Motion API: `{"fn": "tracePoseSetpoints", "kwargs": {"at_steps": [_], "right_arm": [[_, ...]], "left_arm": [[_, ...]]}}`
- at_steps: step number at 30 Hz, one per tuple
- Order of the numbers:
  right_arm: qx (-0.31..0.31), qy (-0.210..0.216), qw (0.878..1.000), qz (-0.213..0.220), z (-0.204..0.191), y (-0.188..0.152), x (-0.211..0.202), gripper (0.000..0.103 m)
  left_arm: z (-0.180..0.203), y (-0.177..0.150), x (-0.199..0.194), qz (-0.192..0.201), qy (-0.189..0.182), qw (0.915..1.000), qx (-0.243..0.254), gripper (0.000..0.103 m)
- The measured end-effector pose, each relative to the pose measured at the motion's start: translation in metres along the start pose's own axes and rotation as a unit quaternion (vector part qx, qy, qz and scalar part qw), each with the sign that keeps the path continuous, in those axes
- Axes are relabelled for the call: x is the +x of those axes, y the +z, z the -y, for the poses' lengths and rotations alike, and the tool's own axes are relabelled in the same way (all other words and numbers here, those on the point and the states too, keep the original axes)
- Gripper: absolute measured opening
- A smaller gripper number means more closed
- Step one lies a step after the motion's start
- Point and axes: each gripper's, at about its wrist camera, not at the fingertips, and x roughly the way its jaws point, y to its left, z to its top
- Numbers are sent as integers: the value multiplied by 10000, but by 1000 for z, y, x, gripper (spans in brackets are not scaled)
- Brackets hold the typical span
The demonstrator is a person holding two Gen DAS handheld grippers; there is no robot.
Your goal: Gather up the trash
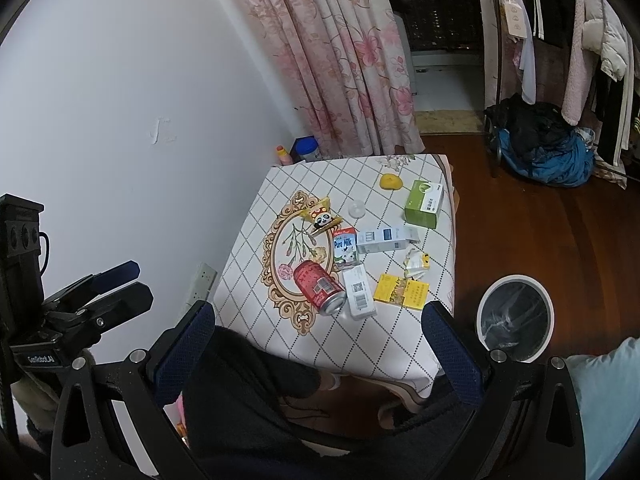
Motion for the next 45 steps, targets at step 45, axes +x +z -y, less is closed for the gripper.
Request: {"fn": "tracePoseSetpoints", "kwargs": {"at_steps": [45], "right_arm": [[1904,-751,9610,-1858,162,-25,304,81]], "left_arm": [[-130,-63,329,-2201,1113,9171,-3133,67]]}}
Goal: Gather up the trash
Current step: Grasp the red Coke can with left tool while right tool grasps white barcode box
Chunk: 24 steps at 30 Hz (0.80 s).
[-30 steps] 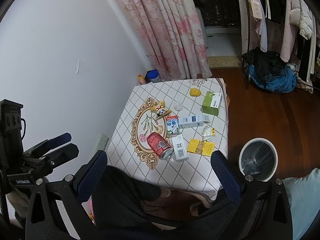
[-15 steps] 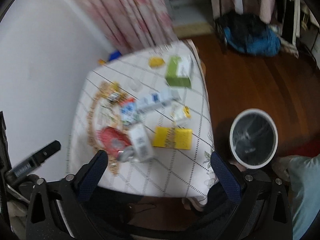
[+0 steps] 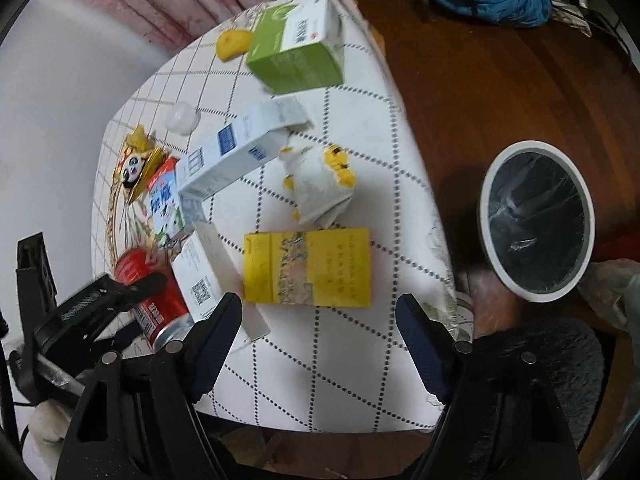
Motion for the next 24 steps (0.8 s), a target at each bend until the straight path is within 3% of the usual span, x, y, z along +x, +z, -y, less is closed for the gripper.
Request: {"fn": "tracePoseSetpoints", "kwargs": {"at_steps": [3,7,13,16,17,24], "right_arm": [[-171,96,9998,-102,-16,-1,5,81],[-640,202,9974,-276,-57,-5,23,81],[-1277,-112,9905,-498,-110,-13,67,79],[-1680,-487,9838,-387,-130,-21,79,54],[-1776,-554,9817,-402,-135,-23,81,50],[-1685,-619,9811,-728,-125,-57,78,50]], "left_arm": [[-7,-6,-14,167,386,9977,529,66],[-39,-16,-31,448,975,9873,1171,66],[-86,-18,-28,293,676,9944,761,67],[-94,-23,-29,371,675,9941,759,62],[-94,-24,-29,389,661,9940,779,62],[-111,-64,-45,464,687,9913,1023,62]]}}
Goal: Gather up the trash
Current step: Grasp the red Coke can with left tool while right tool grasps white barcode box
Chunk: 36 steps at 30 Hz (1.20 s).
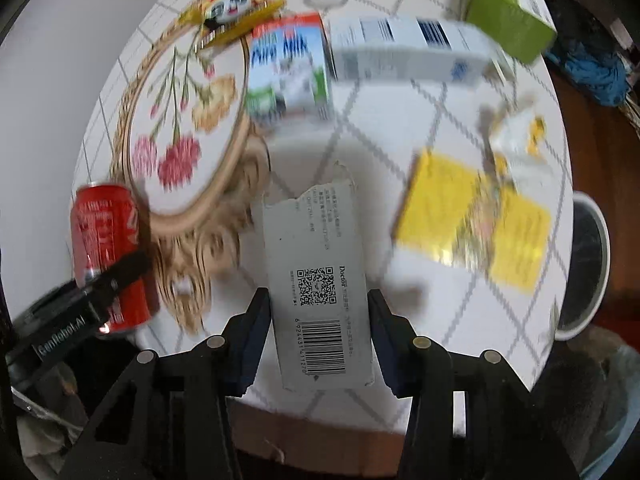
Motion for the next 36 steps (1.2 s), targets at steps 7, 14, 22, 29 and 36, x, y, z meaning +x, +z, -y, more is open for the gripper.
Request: {"fn": "tracePoseSetpoints", "kwargs": {"at_steps": [7,14,22,29,36], "right_arm": [[300,60,9995,50,8,-19,5,52],[137,-173,9997,108,-2,-9,19,52],[148,55,9990,416,3,-19,1,50],[326,416,9925,1099,29,-24,-61,50],[881,632,9741,1986,124,-34,-145,50]], "left_arm": [[14,-40,0,27,105,9986,524,63],[15,-24,9,157,242,9981,547,62],[38,1,-12,483,430,9952,729,62],[83,1,-76,1233,388,9855,1103,62],[167,14,-125,1868,-32,9684,1652,62]]}}
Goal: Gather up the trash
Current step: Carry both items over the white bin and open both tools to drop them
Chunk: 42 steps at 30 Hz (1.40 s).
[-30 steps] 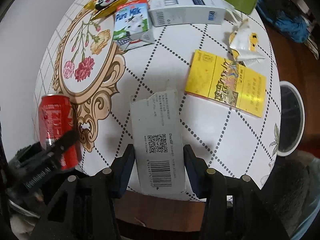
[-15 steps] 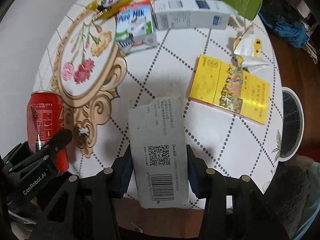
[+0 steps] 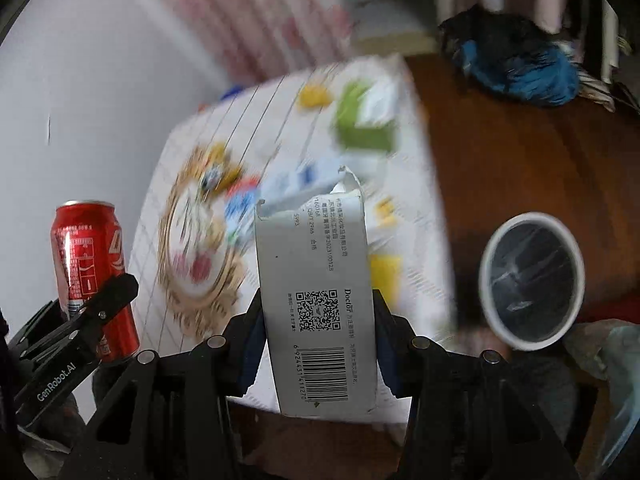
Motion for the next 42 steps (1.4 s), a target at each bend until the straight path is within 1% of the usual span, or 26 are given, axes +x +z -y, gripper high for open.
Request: {"fn": "tracePoseSetpoints", "kwargs": {"at_steps": [2,4,6,7,8,10,11,14,17,20,23,26,27,28,29,30,32,33,34,35,38,42], "right_arm": [[168,-92,9996,192,35,10,-22,50],[365,-230,9986,319,72,16,-40,50],[601,-415,9965,410,114,20,-48,50],[667,-533,9955,406,131,21,-47,50],[767,-686,9940,376,150,23,-44,50],[1050,-836,9906,249,192,24,-34,50],[1168,-909,9889,162,212,25,-26,50],[1500,-1076,9827,-115,272,22,-1,50],[1902,-1151,9744,-342,330,15,27,50],[2166,-1168,9682,-458,365,11,48,50],[2439,-1086,9619,-587,393,9,67,50],[2527,-1036,9595,-690,409,3,77,51],[2563,-1035,9582,-732,413,1,82,55],[2600,-1007,9569,-809,417,0,88,60],[2642,-983,9556,-859,418,-3,92,76],[2686,-979,9541,-889,420,-8,98,86],[2671,-1103,9526,-955,422,-12,102,89],[2636,-1177,9522,-997,423,-13,103,95],[2617,-1261,9513,-1030,423,-14,104,98],[2587,-1349,9506,-1057,423,-16,105,100],[2486,-1562,9491,-1139,419,-23,107,101],[2398,-1833,9462,-1165,412,-31,102,101]], "left_arm": [[31,14,-3,110,-228,9995,166,62],[65,27,3,137,-486,9982,326,62],[108,41,20,83,-784,9956,510,62],[122,44,27,42,-883,9946,552,62],[144,48,41,-58,-1016,9929,613,62],[175,52,64,-320,-1320,9886,654,62],[194,52,84,-524,-1495,9851,668,62],[237,51,130,-1053,-1807,9749,757,62],[279,45,177,-1560,-1953,9644,865,62],[313,35,215,-2019,-2133,9513,940,62],[340,26,238,-2315,-2132,9433,1057,63],[359,22,251,-2498,-2077,9383,1186,63],[362,22,253,-2517,-2075,9378,1187,70],[364,25,257,-2515,-2058,9382,1191,84],[366,26,257,-2474,-2017,9399,1216,91],[365,26,254,-2403,-1957,9423,1268,95],[365,25,251,-2258,-1761,9475,1421,95],[364,24,250,-2174,-1654,9502,1501,95],[363,21,249,-2094,-1559,9527,1559,95],[362,19,247,-1965,-1352,9569,1657,95],[358,10,243,-1728,-945,9622,1880,95],[354,1,242,-1690,-720,9606,2088,95]]}}
